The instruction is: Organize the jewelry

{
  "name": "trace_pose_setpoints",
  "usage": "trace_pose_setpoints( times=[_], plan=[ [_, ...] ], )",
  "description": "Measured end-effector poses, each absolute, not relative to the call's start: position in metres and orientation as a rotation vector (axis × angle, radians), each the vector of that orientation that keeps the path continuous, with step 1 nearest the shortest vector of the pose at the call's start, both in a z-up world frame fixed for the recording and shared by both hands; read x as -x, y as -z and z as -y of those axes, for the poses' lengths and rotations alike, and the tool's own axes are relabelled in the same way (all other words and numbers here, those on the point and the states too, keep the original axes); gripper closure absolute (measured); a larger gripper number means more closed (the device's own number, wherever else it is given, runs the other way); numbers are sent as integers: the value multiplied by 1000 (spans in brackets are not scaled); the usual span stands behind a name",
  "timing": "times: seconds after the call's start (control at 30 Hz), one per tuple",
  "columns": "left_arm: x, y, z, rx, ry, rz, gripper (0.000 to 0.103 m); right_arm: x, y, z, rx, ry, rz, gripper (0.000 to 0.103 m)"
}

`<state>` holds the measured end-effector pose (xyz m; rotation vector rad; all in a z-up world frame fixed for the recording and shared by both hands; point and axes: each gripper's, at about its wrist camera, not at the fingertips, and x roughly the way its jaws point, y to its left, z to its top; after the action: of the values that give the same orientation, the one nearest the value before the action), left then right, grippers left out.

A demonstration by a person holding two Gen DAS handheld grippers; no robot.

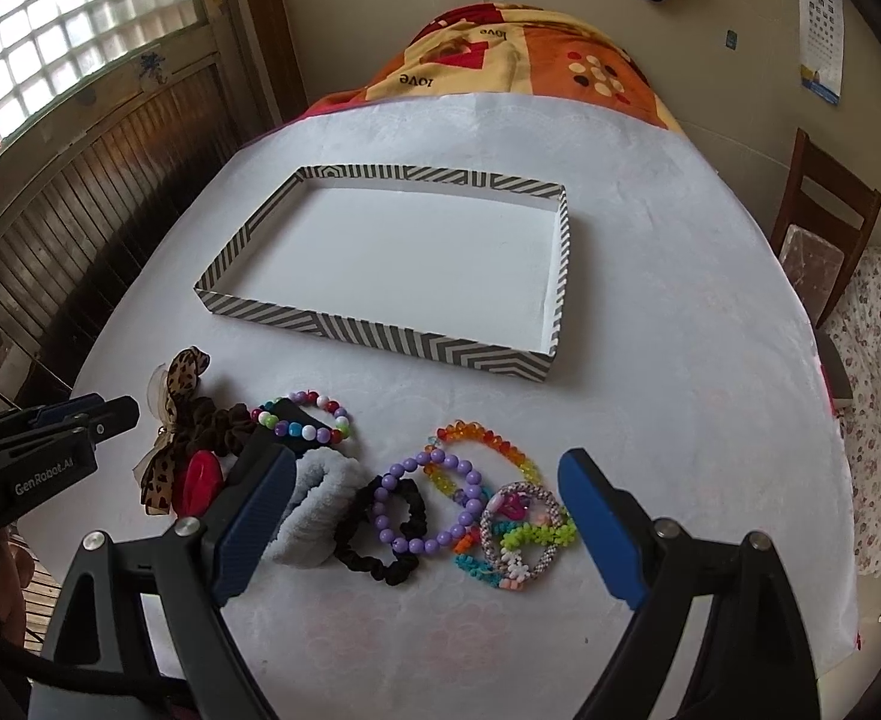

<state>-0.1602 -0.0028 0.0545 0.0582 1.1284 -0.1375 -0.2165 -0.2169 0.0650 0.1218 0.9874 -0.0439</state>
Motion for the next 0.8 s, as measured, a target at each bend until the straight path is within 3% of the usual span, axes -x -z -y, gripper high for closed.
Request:
trace_pose_setpoints(
  times=[0.8],
  plan=[
    [159,-52,-10,-57,129,-1138,79,213,-61,206,-96,23,-1001,11]
  ],
)
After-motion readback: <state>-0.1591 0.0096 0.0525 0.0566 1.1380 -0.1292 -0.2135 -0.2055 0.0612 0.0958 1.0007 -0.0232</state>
